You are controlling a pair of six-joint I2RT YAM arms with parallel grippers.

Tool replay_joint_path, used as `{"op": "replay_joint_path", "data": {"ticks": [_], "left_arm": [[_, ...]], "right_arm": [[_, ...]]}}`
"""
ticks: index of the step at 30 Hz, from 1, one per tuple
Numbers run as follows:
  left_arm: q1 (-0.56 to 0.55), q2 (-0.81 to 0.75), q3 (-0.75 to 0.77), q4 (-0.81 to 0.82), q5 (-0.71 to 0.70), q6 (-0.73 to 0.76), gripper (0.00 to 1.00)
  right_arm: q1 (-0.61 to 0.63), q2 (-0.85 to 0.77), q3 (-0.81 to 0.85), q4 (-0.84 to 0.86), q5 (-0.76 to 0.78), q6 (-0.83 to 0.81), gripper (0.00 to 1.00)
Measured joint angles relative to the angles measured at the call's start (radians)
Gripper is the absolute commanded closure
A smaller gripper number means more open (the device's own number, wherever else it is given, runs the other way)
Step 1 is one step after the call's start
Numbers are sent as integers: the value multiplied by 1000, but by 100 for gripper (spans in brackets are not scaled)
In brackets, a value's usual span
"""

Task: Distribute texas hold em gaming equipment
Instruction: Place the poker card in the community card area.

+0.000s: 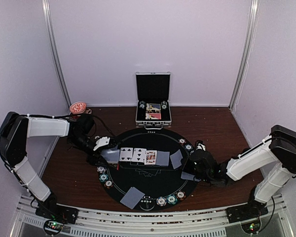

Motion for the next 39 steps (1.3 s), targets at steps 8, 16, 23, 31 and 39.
{"op": "replay_joint_path", "data": {"ticks": [8,16,23,31,39], "left_arm": [[0,0,0,0,0,0,42],[0,0,0,0,0,0,42],[0,0,0,0,0,0,42],[0,0,0,0,0,0,42],[0,0,0,0,0,0,42]], "right_arm": [[0,0,-13,10,19,33,100],[1,76,-33,69,66,91,100],[16,143,-18,116,98,142,100],[39,151,-6,132,146,178,100],[56,150,-3,128,198,195,100]]}}
